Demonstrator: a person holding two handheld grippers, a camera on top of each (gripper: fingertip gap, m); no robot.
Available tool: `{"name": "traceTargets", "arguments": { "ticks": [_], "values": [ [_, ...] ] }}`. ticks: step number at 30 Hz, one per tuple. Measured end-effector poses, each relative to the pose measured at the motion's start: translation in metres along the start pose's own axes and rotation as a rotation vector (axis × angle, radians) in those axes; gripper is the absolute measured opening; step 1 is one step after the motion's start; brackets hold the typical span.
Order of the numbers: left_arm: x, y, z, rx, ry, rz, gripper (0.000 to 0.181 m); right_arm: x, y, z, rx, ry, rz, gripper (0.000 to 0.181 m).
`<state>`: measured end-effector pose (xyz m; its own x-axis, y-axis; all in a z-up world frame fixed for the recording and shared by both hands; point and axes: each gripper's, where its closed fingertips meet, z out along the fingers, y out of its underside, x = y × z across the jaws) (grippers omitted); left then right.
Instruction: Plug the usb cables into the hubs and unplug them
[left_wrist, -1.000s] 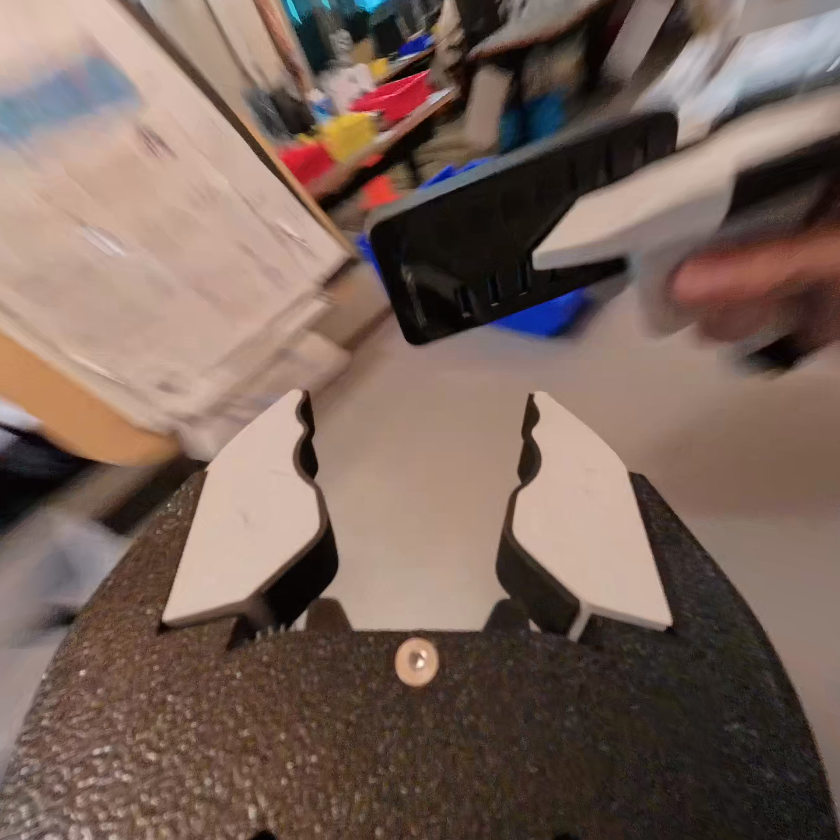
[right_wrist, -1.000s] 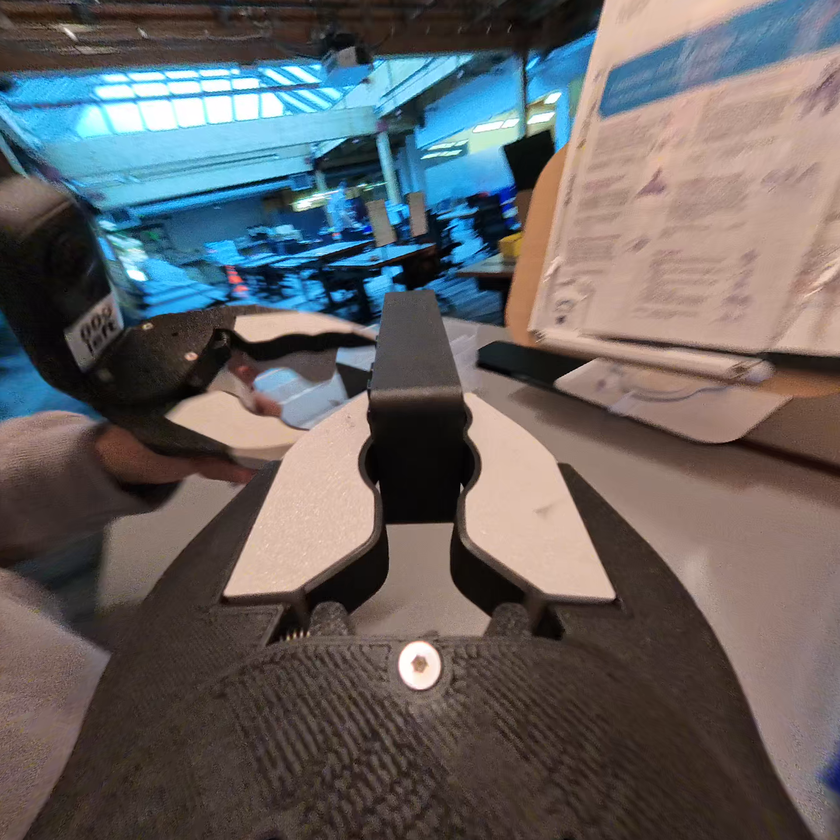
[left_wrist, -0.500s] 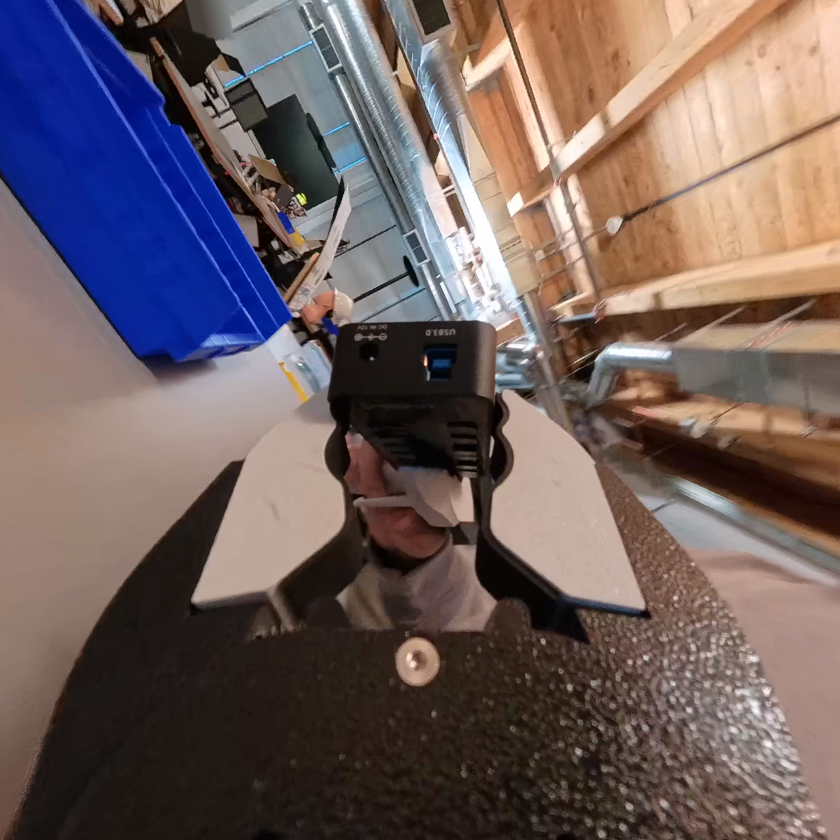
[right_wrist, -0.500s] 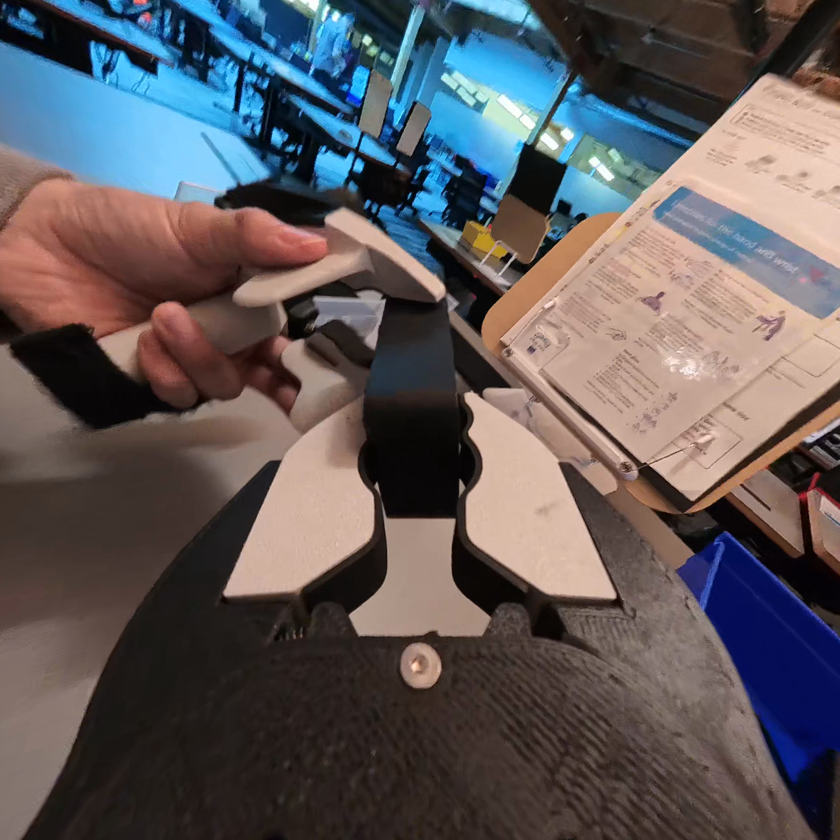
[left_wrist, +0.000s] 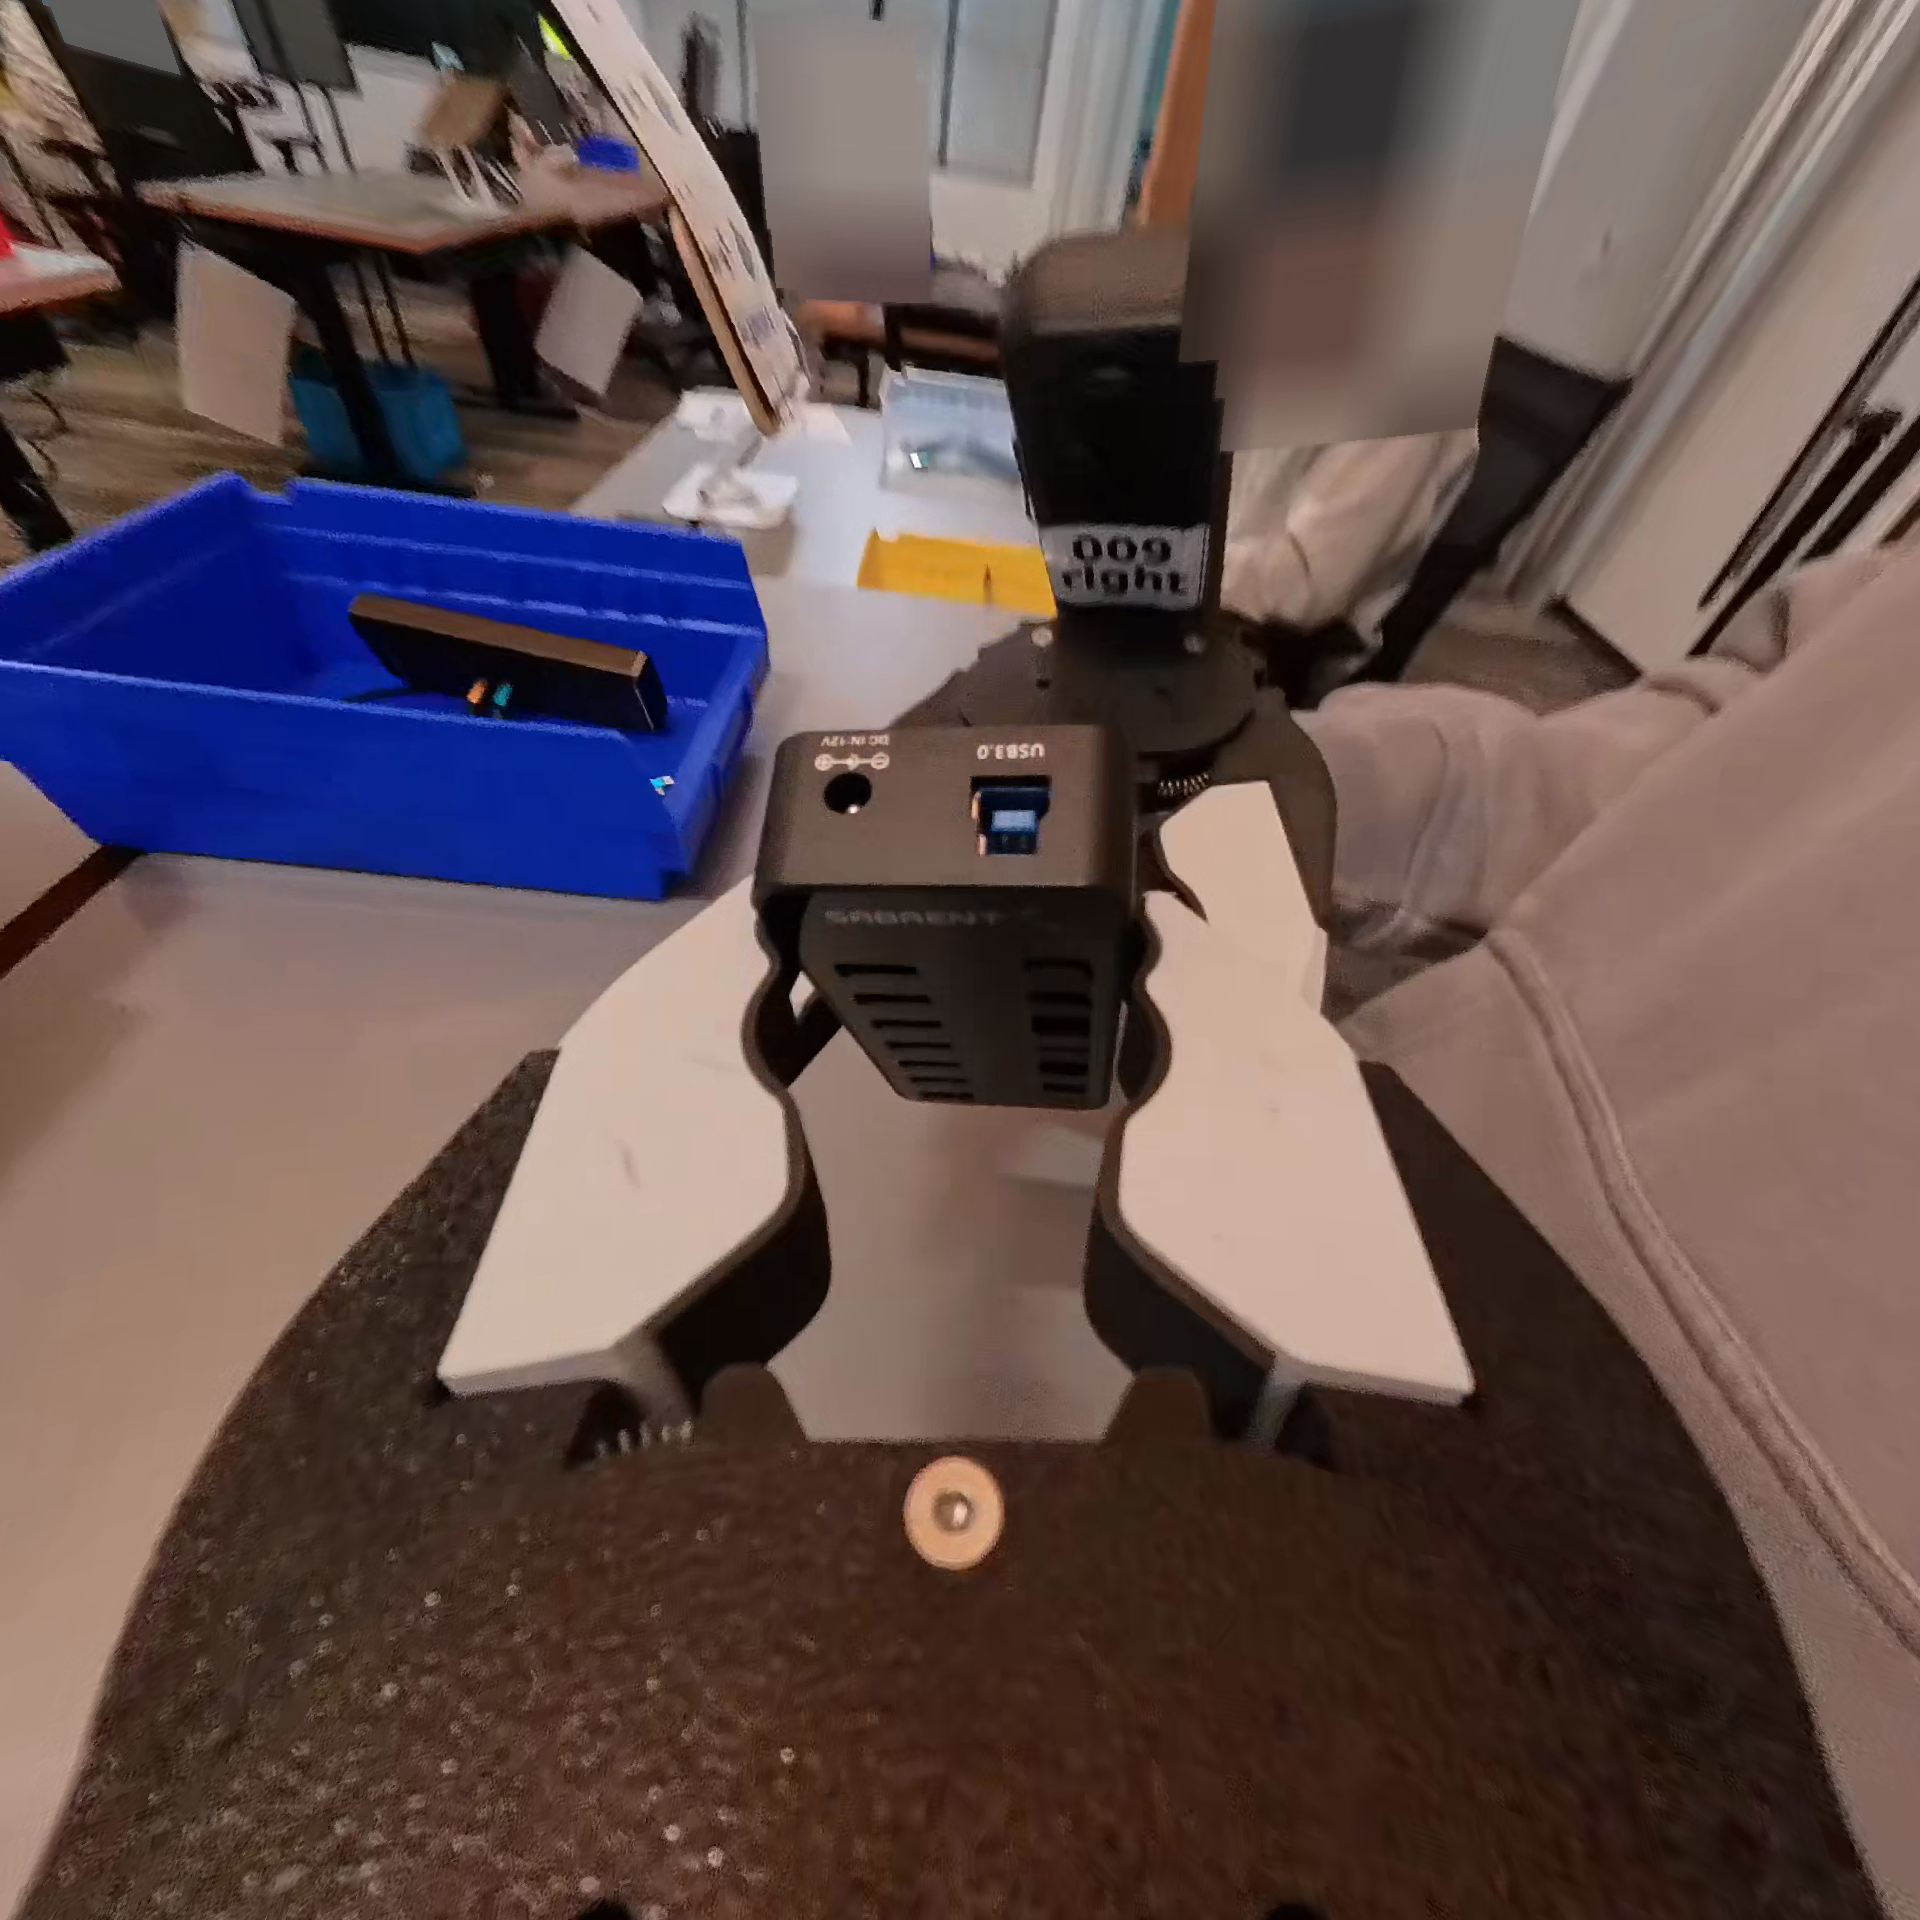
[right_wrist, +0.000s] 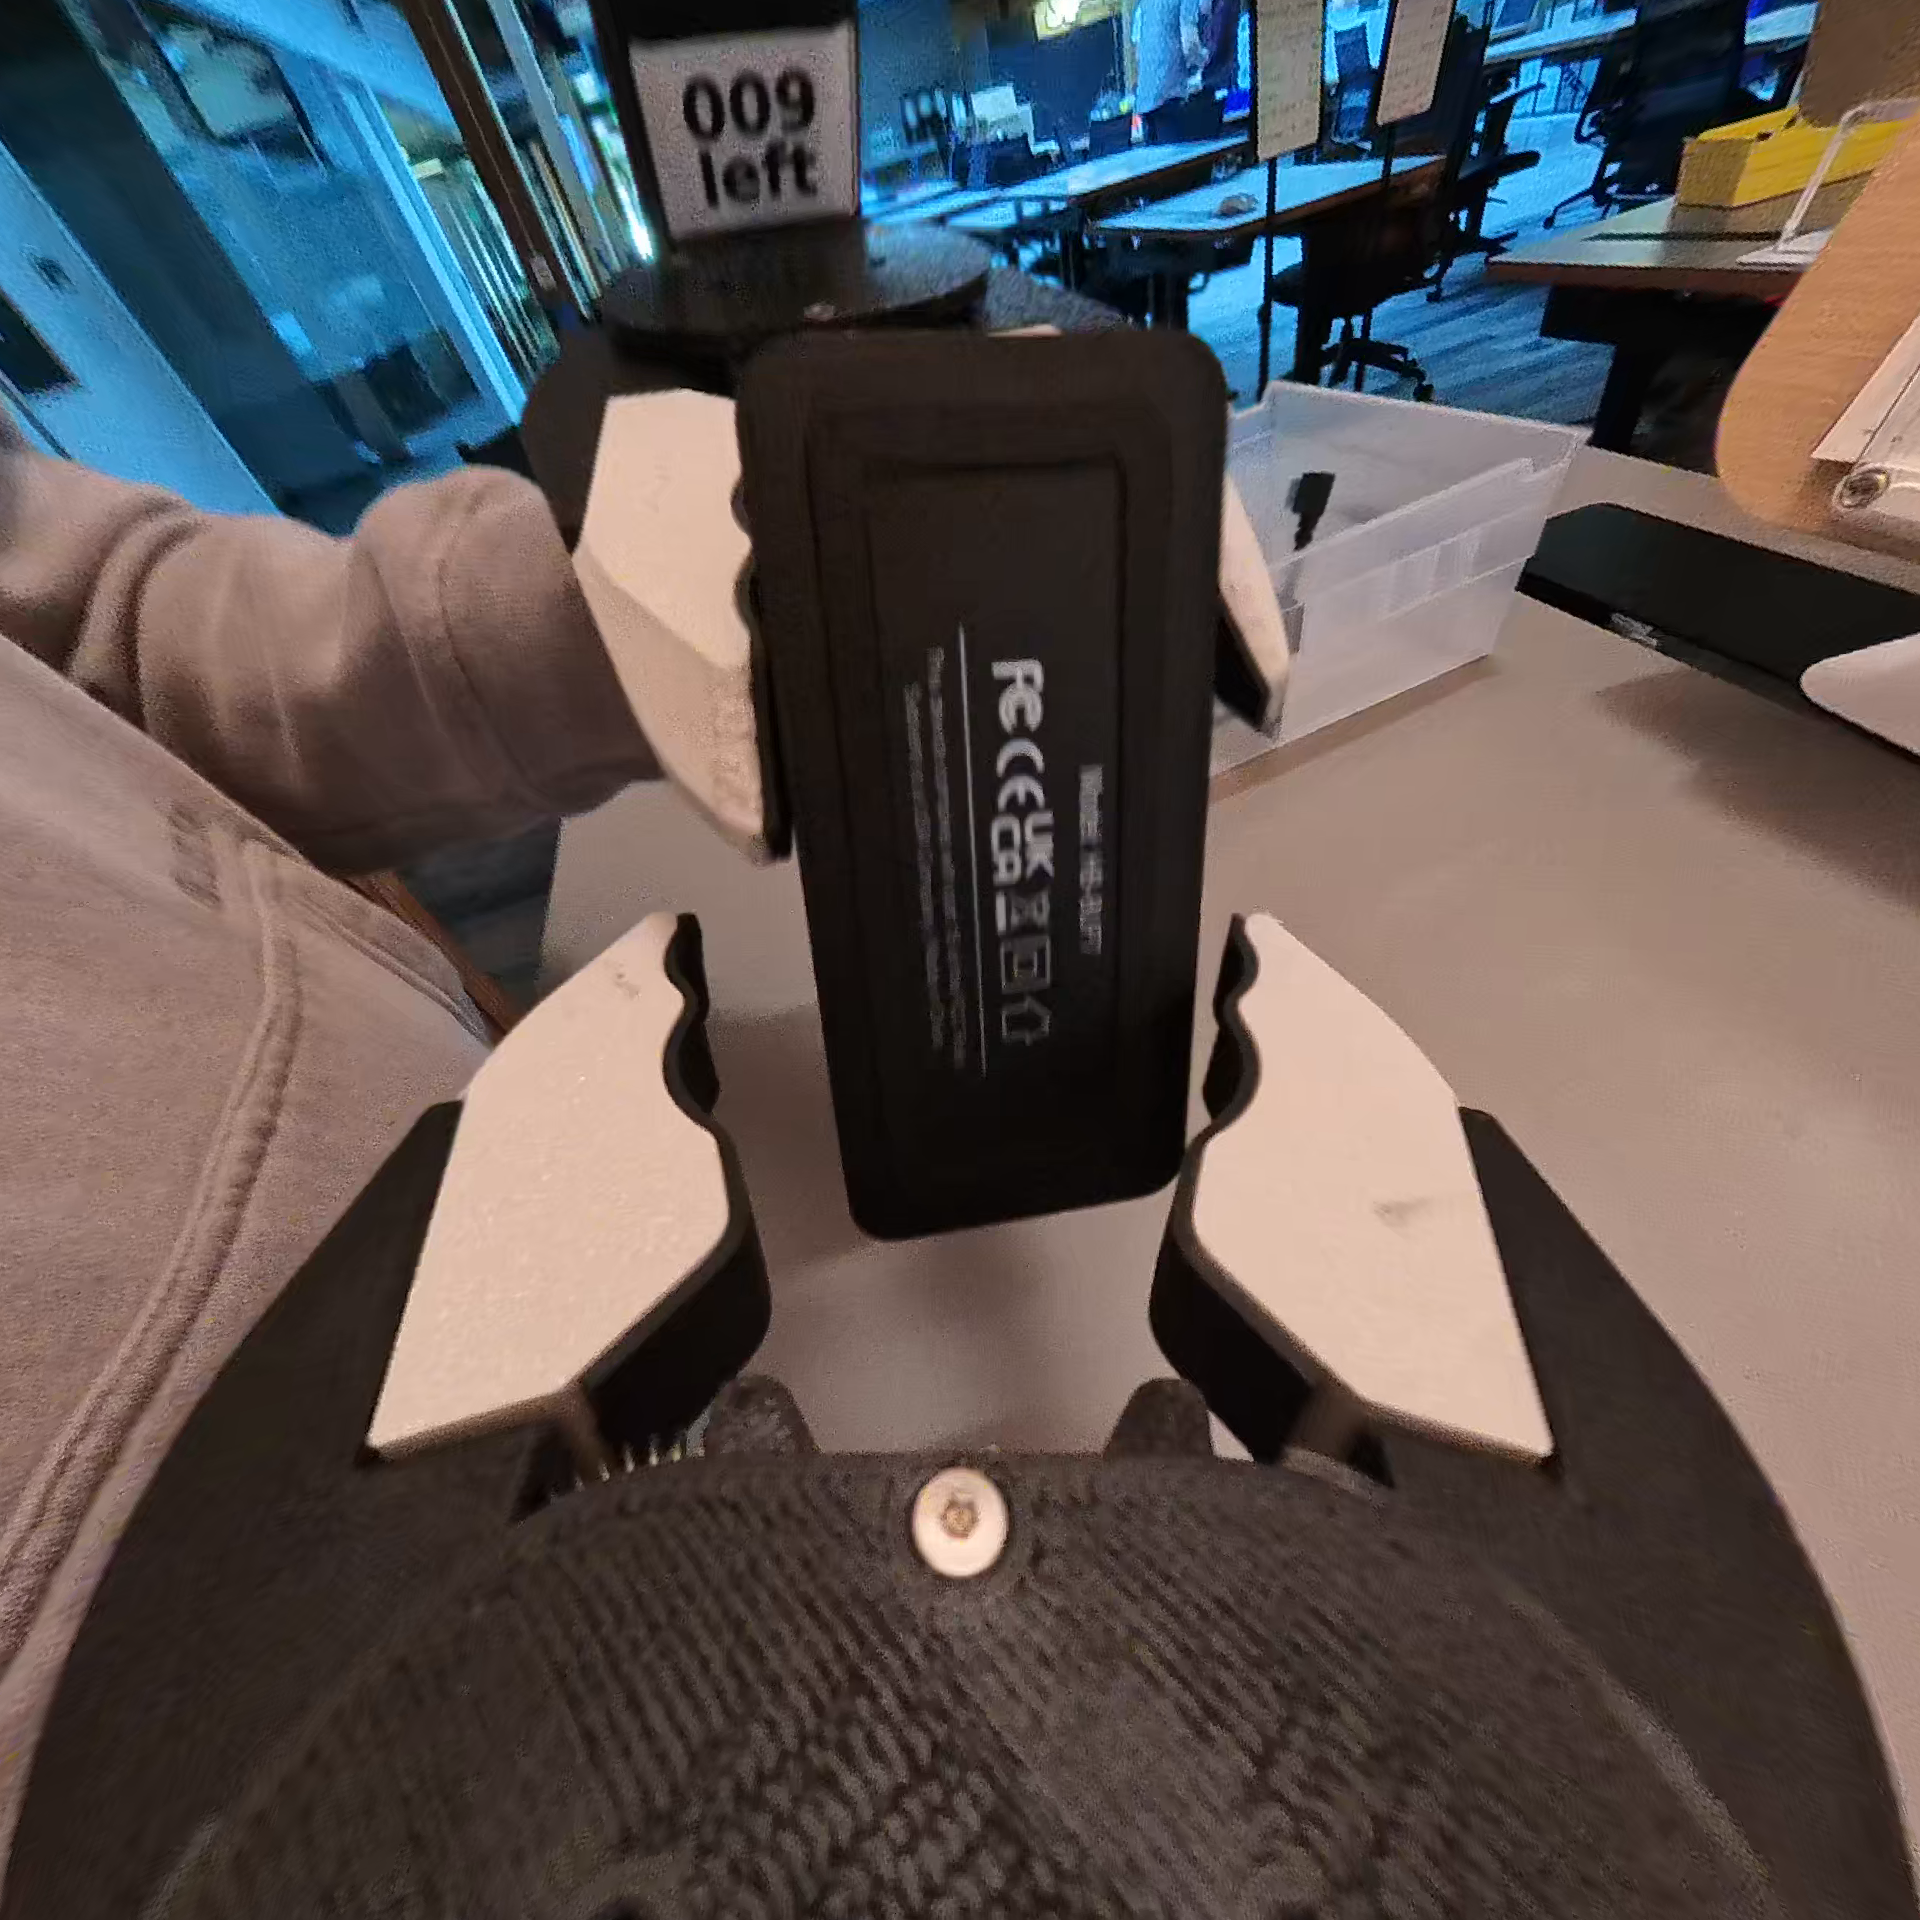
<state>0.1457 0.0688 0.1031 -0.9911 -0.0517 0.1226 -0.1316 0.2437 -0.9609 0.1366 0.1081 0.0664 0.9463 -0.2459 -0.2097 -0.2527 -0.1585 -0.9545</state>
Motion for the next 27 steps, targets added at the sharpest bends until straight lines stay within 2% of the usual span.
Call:
{"name": "traceTargets", "arguments": {
  "ticks": [3, 4, 6, 9, 11, 13, 16, 21, 25, 27],
  "values": [
    [0.008, 0.005, 0.008, -0.024, 0.046, -0.005, 0.059, -0.002, 0.011, 0.006, -0.076, 0.003, -0.035, 0.083],
    [0.011, 0.005, 0.011, -0.010, 0.059, -0.010, 0.058, -0.001, 0.015, 0.008, -0.095, 0.015, -0.040, 0.071],
    [0.013, 0.007, 0.014, -0.004, 0.056, -0.009, 0.058, -0.002, 0.020, 0.011, -0.112, 0.005, -0.038, 0.069],
    [0.012, 0.006, 0.013, 0.012, 0.042, -0.047, 0.058, -0.001, 0.014, 0.007, -0.026, 0.014, -0.032, 0.067],
    [0.009, 0.008, 0.011, -0.020, 0.010, -0.083, 0.058, 0.006, 0.013, 0.005, -0.031, 0.066, -0.063, 0.067],
    [0.002, 0.006, 0.007, -0.063, -0.062, -0.121, 0.079, 0.014, 0.013, 0.001, -0.053, 0.133, -0.121, 0.067],
    [-0.003, -0.003, 0.001, -0.111, -0.185, -0.197, 0.085, 0.034, 0.012, -0.008, -0.093, 0.287, -0.184, 0.067],
    [-0.010, -0.007, -0.002, -0.212, -0.403, -0.354, 0.070, 0.072, 0.022, -0.023, -0.266, 0.611, -0.343, 0.067],
    [-0.017, 0.006, 0.003, -0.268, -0.432, -0.394, 0.053, 0.078, 0.020, -0.028, -0.343, 0.731, -0.475, 0.068],
    [-0.017, 0.011, 0.007, -0.276, -0.422, -0.387, 0.032, 0.076, 0.021, -0.025, -0.372, 0.733, -0.524, 0.068]
  ]
}}
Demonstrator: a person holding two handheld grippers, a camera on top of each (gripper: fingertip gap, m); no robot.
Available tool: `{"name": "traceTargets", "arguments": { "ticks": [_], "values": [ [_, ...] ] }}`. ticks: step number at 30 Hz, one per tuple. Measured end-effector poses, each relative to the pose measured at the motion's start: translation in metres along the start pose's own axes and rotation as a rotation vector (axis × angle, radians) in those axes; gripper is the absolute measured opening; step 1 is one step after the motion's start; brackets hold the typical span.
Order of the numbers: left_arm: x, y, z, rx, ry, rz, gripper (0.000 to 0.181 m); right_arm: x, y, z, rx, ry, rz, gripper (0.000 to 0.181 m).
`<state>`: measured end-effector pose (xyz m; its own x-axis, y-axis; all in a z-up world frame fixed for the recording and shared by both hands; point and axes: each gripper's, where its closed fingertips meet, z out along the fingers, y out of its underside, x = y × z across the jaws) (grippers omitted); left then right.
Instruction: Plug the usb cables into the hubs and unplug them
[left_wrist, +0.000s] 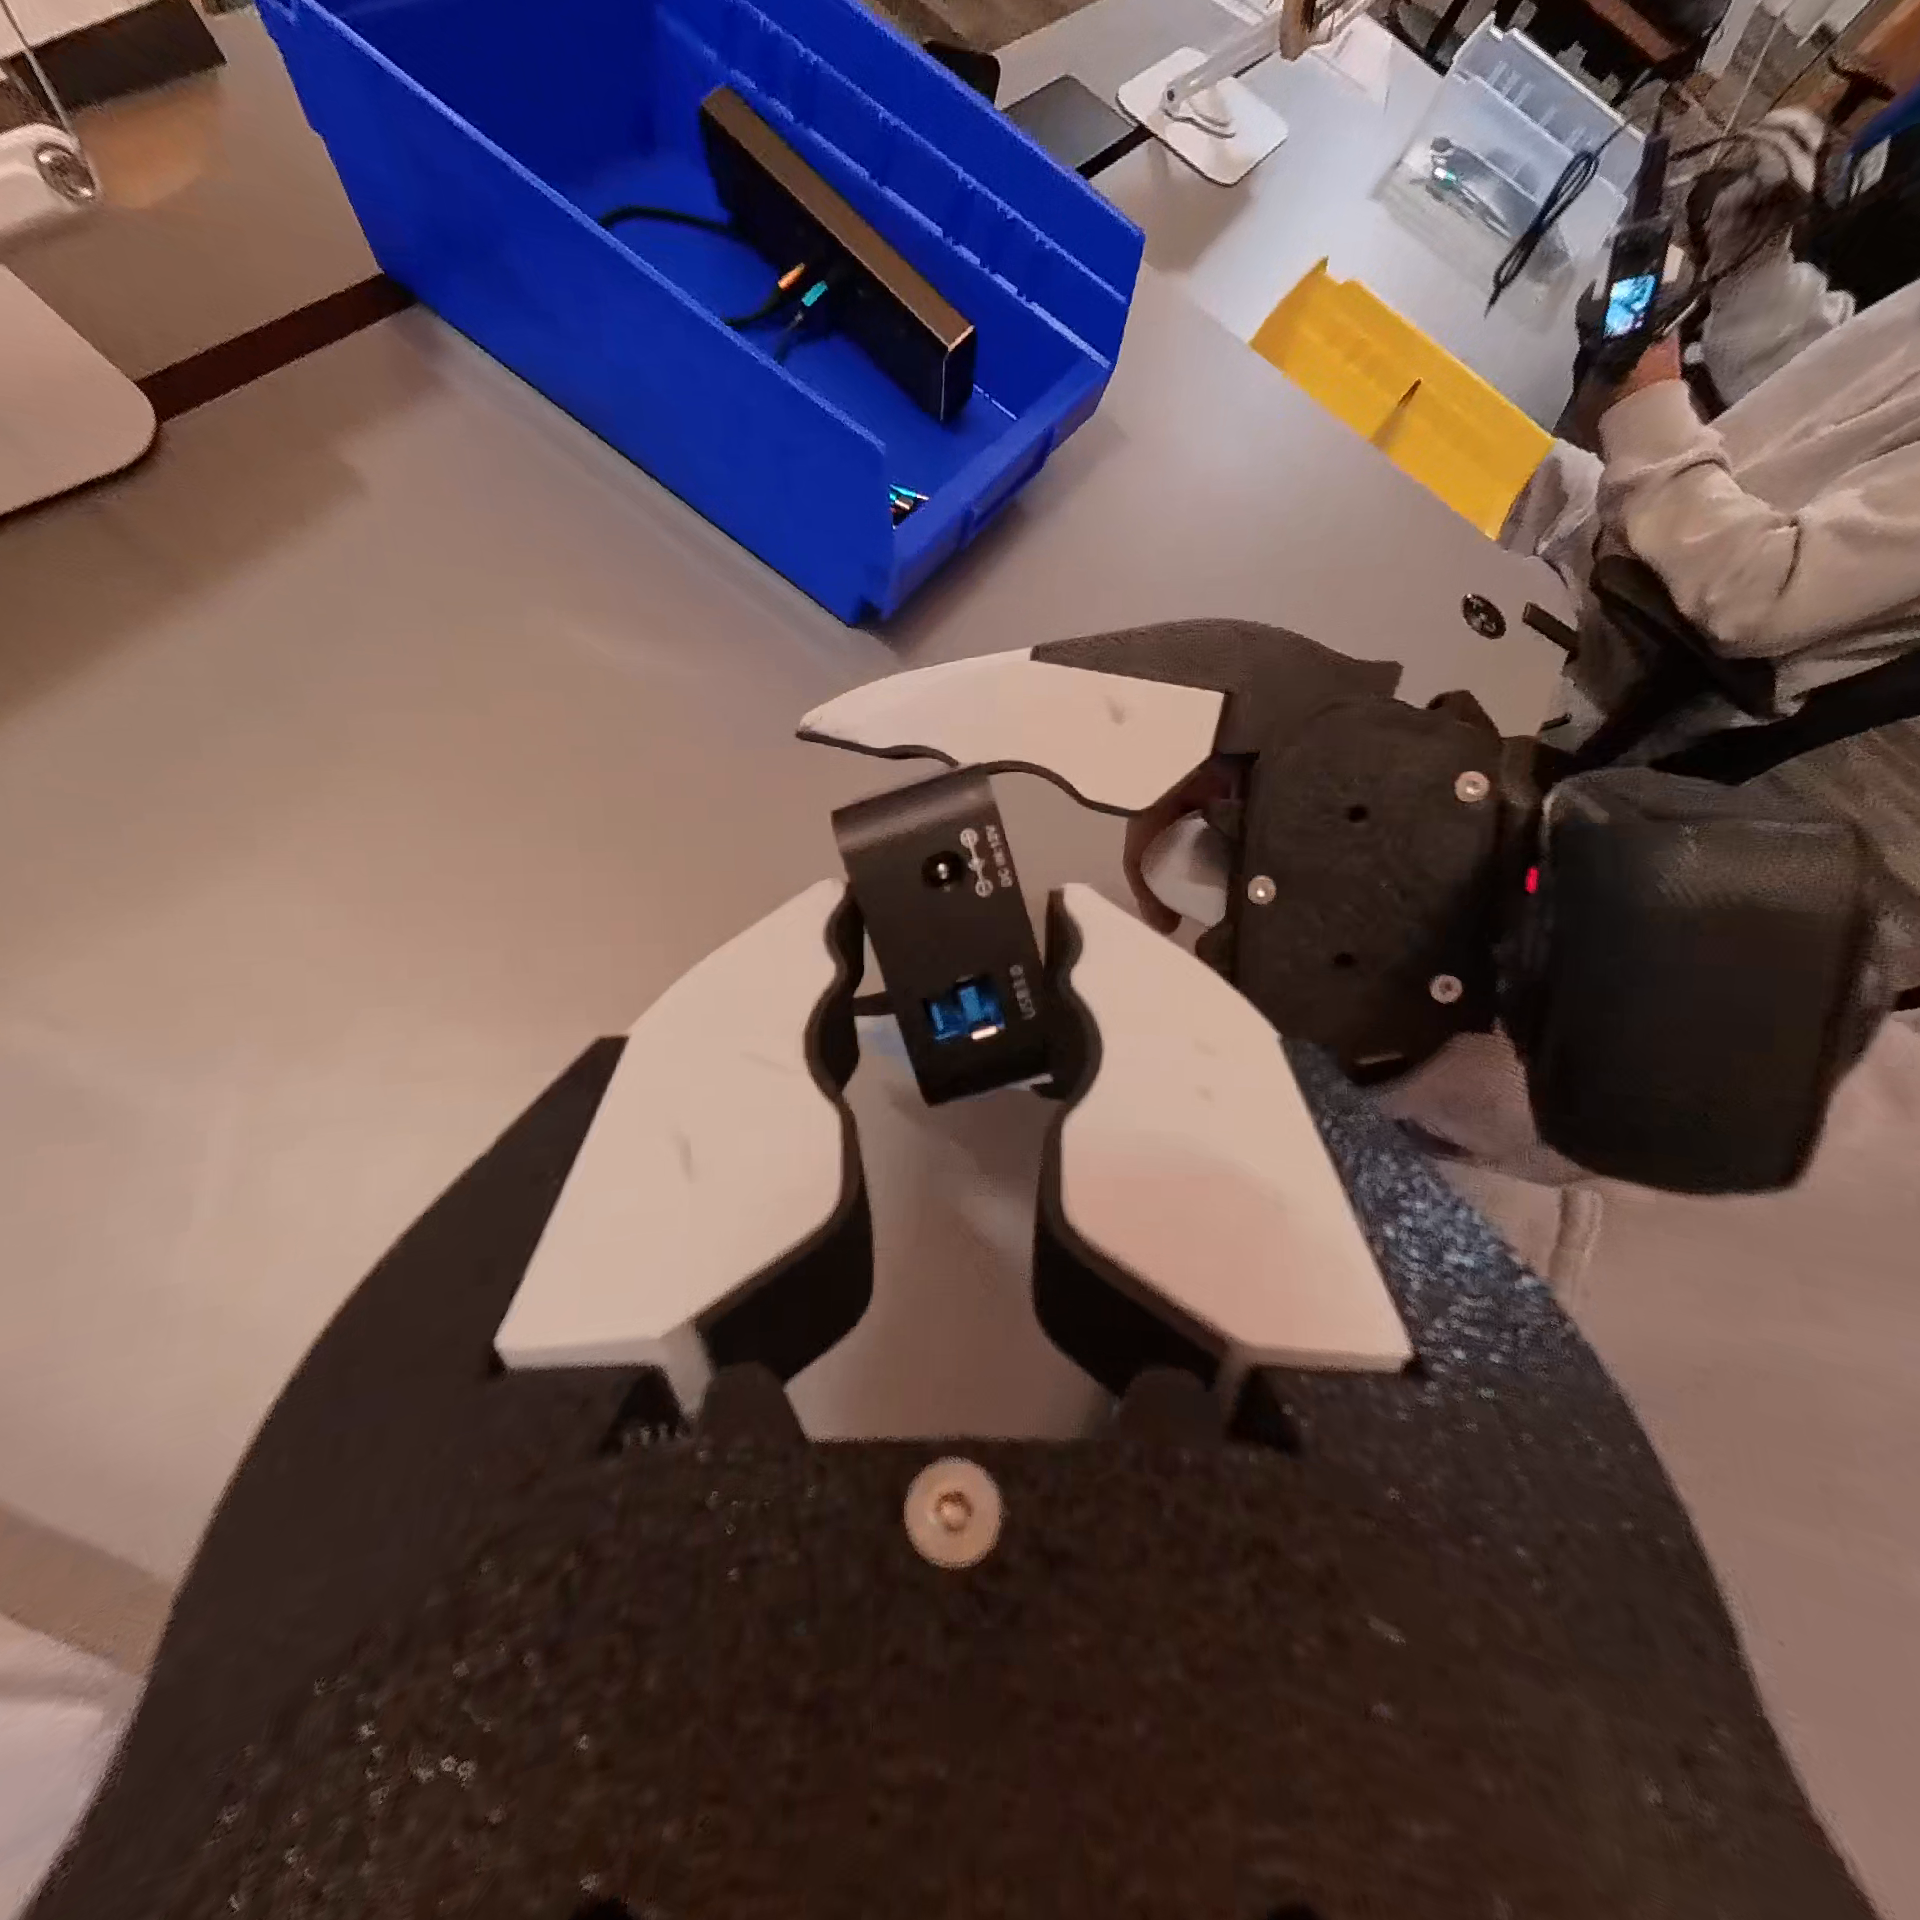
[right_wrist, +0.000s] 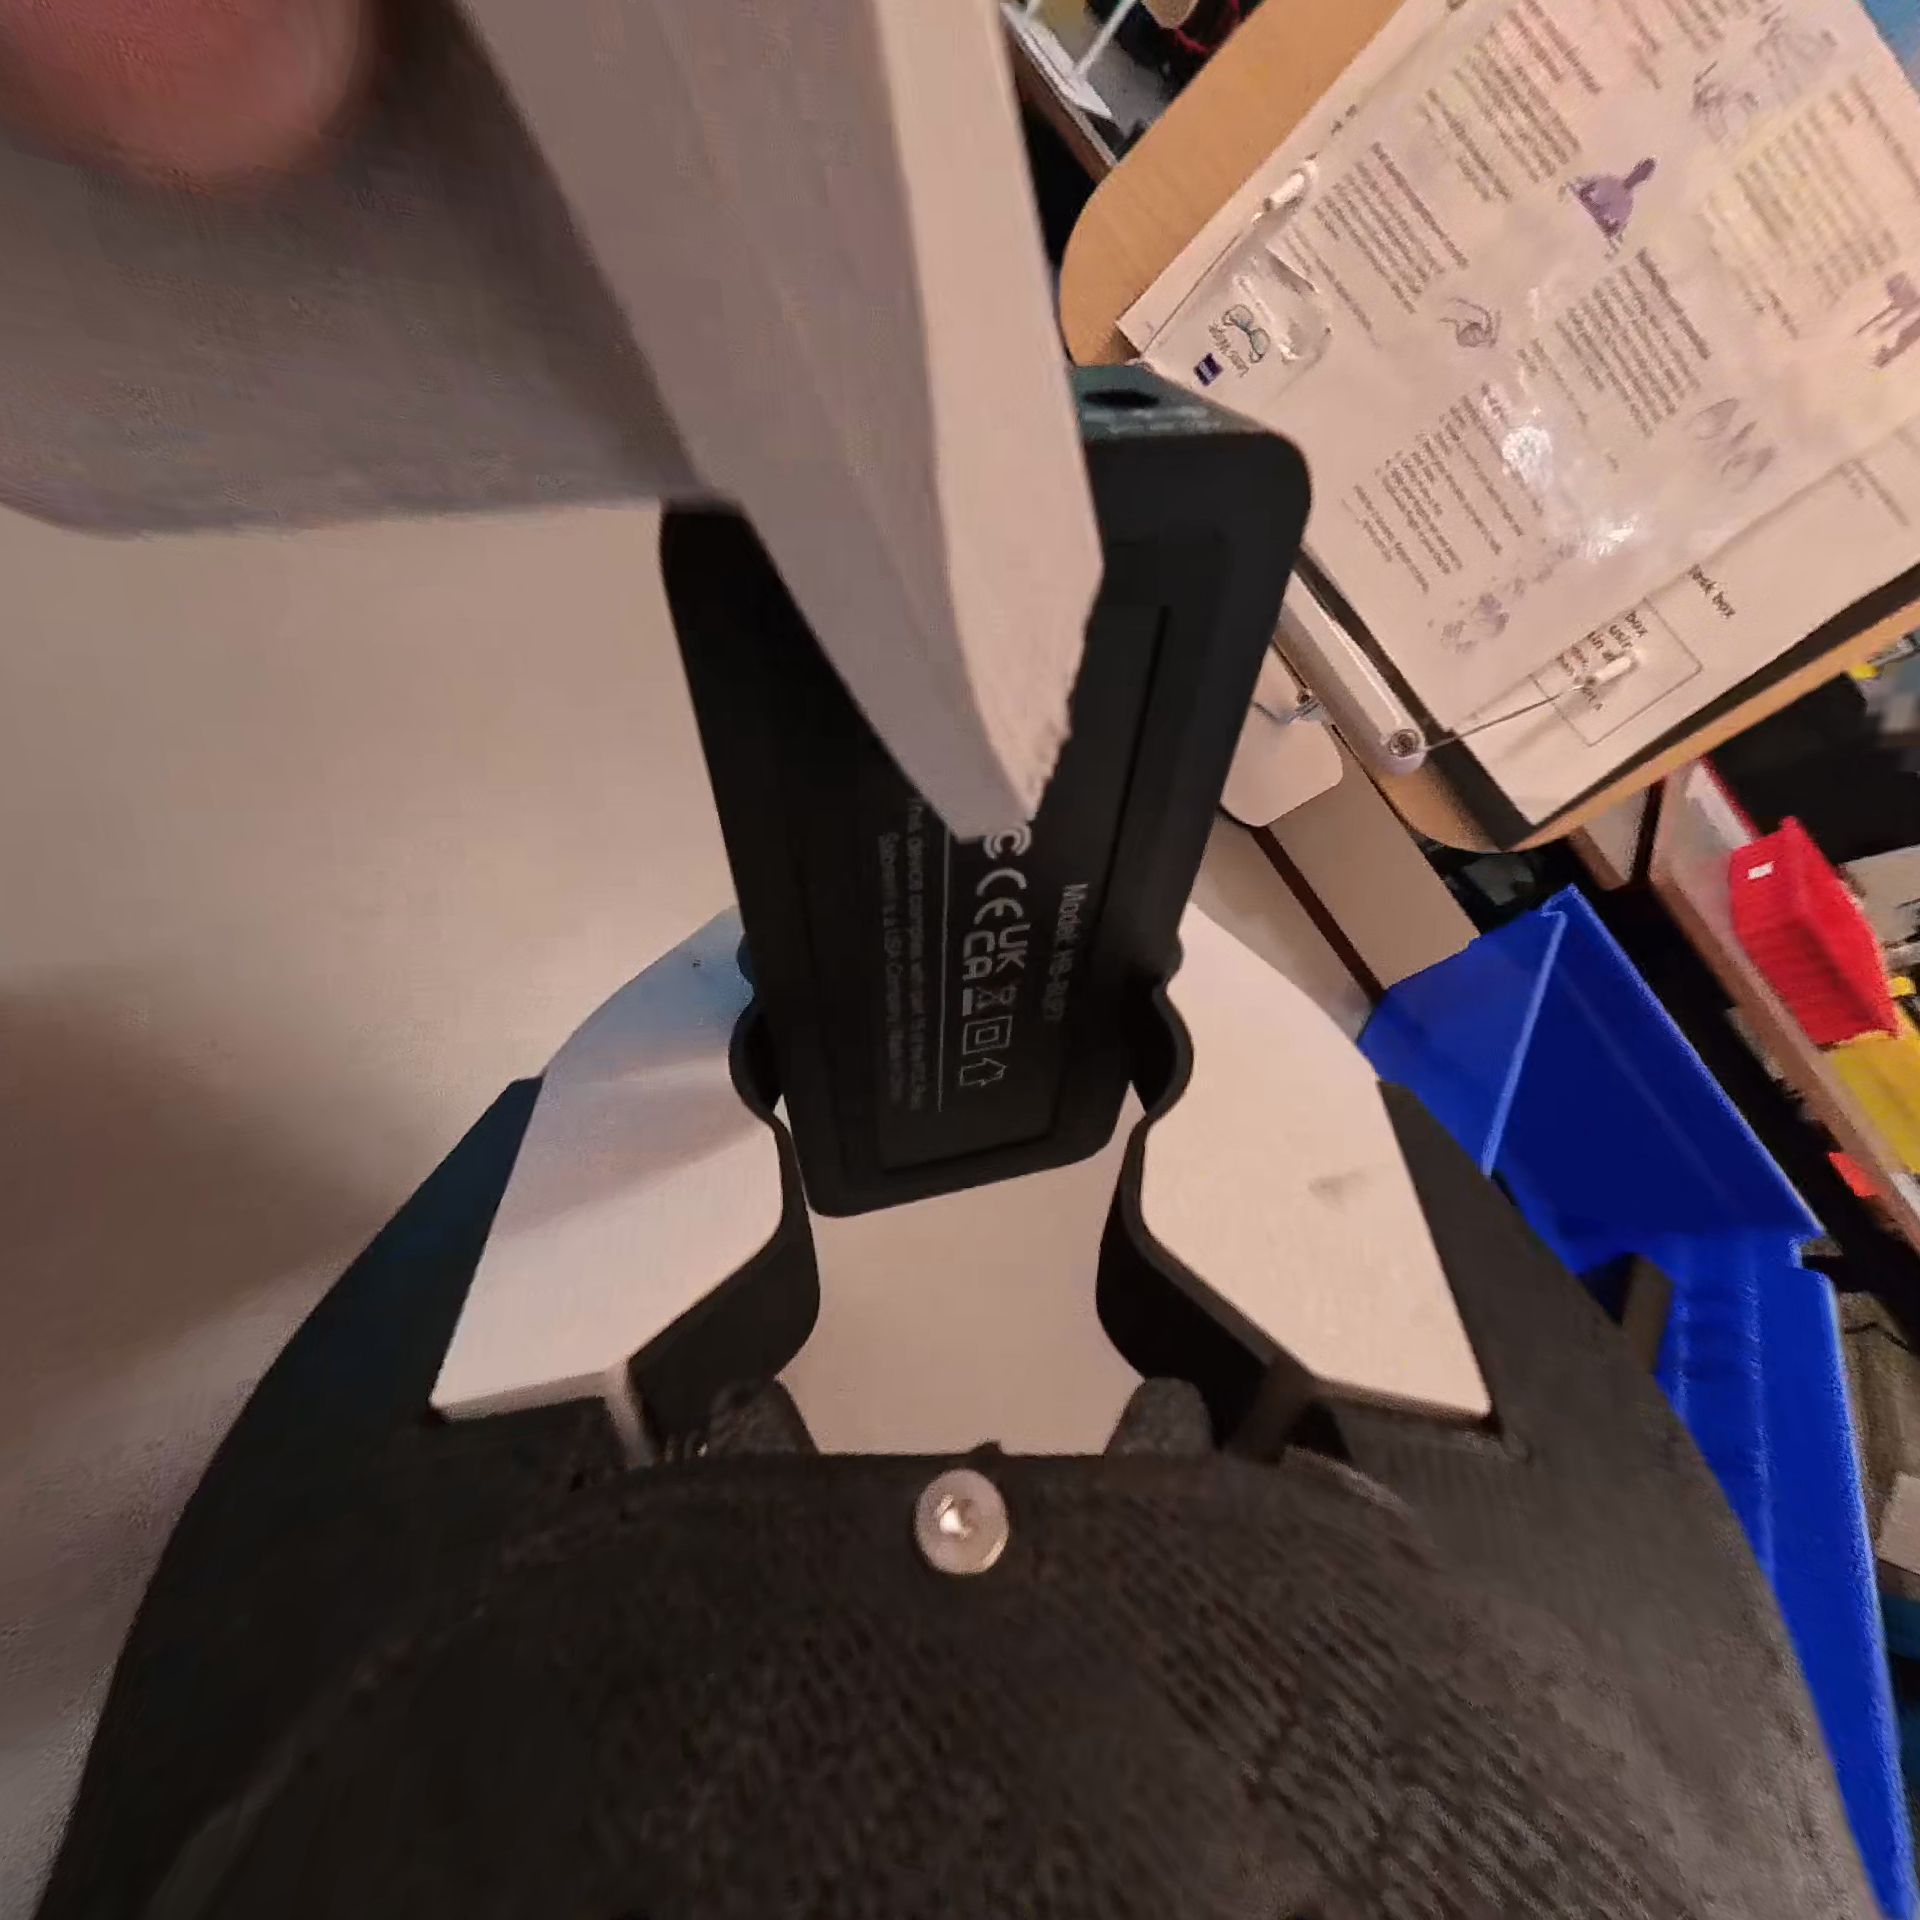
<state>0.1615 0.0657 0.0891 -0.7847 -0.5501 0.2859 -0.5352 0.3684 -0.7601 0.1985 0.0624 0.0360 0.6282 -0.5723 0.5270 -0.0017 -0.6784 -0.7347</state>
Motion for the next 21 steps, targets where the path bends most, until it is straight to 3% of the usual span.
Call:
{"name": "traceTargets", "arguments": {
  "ticks": [5, 10, 13, 21],
  "values": [
    [-0.002, 0.004, 0.004, 0.001, 0.043, -0.074, 0.029, -0.005, 0.002, 0.001, 0.064, -0.023, 0.023, 0.068],
    [0.008, 0.001, 0.002, 0.003, 0.041, -0.050, 0.027, -0.018, -0.018, -0.001, 0.205, -0.151, 0.154, 0.084],
    [0.012, -0.002, 0.006, 0.021, 0.015, -0.040, 0.027, -0.015, -0.021, 0.003, 0.190, -0.102, 0.123, 0.088],
    [0.005, -0.013, 0.009, 0.112, -0.108, -0.004, 0.027, 0.000, -0.025, 0.002, 0.228, -0.059, 0.340, 0.077]
  ]
}}
